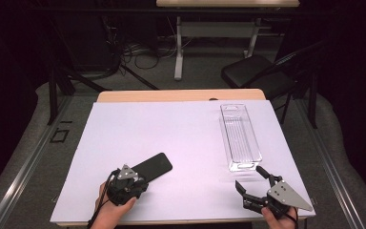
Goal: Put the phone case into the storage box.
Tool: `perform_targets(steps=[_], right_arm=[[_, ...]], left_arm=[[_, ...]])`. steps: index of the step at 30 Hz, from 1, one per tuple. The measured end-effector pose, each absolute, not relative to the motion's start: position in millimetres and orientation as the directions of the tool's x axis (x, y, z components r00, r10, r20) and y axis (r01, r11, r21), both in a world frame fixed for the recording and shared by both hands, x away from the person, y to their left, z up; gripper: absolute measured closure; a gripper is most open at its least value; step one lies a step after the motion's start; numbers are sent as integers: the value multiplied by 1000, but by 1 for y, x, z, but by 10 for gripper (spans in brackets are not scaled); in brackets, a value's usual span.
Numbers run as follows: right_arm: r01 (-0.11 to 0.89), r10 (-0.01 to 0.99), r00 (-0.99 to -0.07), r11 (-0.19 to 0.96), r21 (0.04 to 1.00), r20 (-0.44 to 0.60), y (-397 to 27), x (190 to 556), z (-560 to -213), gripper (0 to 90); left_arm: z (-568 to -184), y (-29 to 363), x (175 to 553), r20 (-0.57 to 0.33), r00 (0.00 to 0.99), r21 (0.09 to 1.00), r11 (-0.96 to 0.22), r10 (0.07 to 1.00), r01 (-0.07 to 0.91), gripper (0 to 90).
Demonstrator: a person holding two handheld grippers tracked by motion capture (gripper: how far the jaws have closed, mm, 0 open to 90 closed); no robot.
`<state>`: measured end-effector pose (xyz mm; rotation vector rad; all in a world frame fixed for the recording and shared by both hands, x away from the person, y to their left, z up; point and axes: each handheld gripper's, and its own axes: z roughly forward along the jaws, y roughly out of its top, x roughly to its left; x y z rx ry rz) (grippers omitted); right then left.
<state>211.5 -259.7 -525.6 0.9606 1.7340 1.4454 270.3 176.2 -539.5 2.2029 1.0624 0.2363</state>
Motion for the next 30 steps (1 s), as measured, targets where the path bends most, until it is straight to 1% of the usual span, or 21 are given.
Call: perform_targets(steps=[1,2,5,8,12,14,20,27,28,29,30], right_arm=[[117,864,-502,115,986,-41,-260,211,-526,142],[116,864,-502,115,987,-41,-259,211,-525,142],[115,864,-502,116,987,-43,-260,211,-525,142],[112,864,-502,117,987,-46,-260,211,-525,142],[109,865,-500,114,987,-45,-260,212,-525,142],[110,865,-500,117,987,-47,-260,211,-525,142],[111,865,-500,117,987,-46,-260,212,-525,142],[114,864,-502,118,986,-45,-260,212,-525,142],[114,864,-502,118,986,-45,-260,212,-525,142],[113,864,-502,117,987,-45,-260,212,-525,142],[113,864,-502,117,987,-45,-260,212,-525,142]], left_arm=[[-539,176,270,-120,654,646,-442,747,623,709],[-538,177,269,-116,659,652,-443,743,615,675],[-537,177,267,-114,669,669,-441,734,598,611],[-535,176,266,-101,679,681,-447,727,580,568],[-531,177,265,-78,694,710,-449,716,543,541],[-529,180,266,-107,690,714,-427,716,554,538],[-524,185,265,-126,685,727,-404,717,556,512],[-519,190,264,-101,680,728,-411,727,548,399],[-519,191,264,-98,677,730,-410,729,547,399],[-519,193,265,-92,670,734,-405,736,545,355],[-519,193,265,-92,670,734,-405,736,545,334]])
